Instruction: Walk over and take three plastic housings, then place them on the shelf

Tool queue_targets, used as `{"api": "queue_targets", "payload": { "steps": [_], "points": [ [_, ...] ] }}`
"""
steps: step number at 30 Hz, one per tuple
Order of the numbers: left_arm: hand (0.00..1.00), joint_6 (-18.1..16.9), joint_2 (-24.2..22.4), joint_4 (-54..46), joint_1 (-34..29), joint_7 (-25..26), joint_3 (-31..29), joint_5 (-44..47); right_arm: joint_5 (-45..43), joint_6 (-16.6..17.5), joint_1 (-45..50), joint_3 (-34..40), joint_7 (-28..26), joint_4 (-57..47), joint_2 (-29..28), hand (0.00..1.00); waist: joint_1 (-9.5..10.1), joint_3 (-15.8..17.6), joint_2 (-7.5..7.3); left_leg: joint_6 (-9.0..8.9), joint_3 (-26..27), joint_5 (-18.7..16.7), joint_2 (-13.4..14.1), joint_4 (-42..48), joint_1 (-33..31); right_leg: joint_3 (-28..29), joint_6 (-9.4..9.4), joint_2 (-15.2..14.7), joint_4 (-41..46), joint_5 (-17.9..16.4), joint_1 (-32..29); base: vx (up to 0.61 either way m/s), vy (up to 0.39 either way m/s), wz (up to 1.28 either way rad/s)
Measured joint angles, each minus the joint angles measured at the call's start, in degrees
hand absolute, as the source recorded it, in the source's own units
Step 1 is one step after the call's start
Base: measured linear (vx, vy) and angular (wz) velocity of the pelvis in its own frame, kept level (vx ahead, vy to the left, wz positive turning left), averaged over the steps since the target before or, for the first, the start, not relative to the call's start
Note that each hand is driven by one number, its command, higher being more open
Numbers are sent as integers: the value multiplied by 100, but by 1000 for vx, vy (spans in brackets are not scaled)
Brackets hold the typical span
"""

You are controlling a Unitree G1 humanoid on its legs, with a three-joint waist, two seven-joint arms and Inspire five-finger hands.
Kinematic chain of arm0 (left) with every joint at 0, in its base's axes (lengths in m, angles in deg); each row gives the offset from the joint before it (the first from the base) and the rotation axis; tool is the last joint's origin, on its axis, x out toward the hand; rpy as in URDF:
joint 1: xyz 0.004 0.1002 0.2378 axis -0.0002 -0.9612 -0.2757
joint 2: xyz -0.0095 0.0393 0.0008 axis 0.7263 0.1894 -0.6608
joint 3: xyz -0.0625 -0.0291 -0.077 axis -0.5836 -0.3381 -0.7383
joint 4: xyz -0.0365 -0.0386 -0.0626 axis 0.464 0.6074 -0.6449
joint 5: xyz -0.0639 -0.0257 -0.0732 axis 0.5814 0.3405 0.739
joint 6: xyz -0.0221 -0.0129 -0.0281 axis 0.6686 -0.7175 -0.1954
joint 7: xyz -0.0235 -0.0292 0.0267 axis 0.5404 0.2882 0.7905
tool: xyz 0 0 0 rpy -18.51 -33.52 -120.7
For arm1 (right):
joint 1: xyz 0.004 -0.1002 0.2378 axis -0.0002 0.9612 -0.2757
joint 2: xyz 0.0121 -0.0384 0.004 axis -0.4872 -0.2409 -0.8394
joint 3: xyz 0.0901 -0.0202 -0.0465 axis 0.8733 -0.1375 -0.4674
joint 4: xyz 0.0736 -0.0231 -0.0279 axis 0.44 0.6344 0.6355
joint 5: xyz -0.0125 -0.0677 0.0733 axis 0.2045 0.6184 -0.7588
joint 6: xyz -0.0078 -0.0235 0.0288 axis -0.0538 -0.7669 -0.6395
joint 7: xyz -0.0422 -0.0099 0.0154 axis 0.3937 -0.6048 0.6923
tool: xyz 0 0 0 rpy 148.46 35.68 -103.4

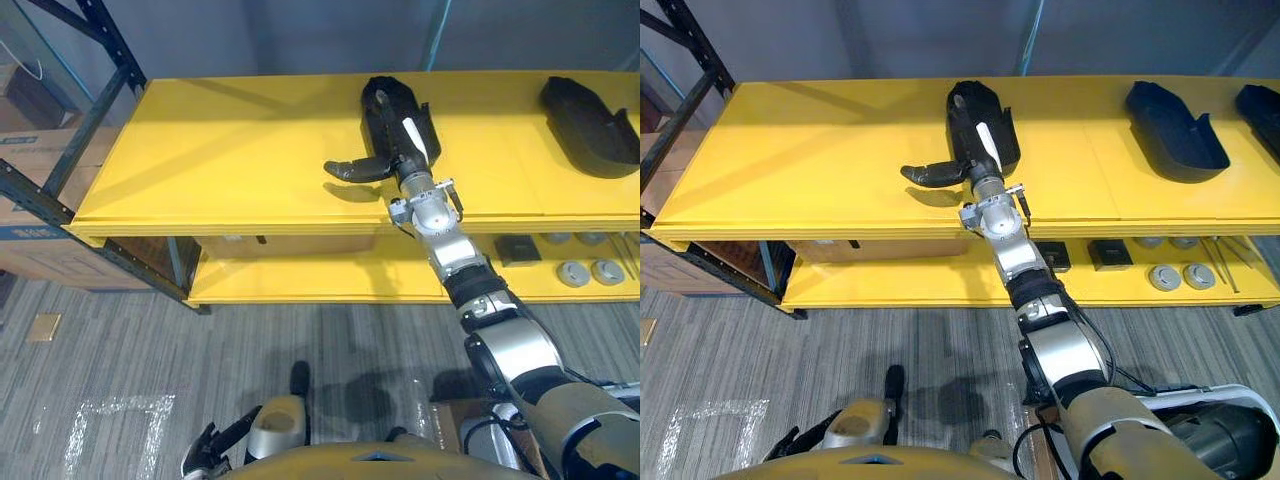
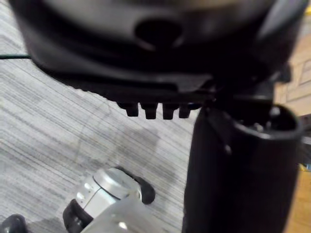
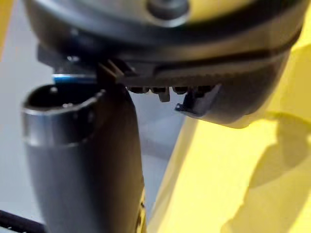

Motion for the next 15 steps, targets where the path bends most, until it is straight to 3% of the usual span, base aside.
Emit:
{"api": "queue_targets", "payload": {
  "steps": [9,15],
  "points": [
    [100,-20,28,-113,48,-5,207,15,-441,-942,-600,566,376,103,507,100,85,205,79,3,83,62,99,1,-119,172,-73,26,276,-46,-284,-19,-8,-6],
    [100,-36,46,-157,49,-7,282,16,-508,-1217,-673,735,591,154,597,100,93,213,87,-24,150,78,183,-2,-120,278,-124,45,392,-83,-385,-26,-20,-8]
  ]
}}
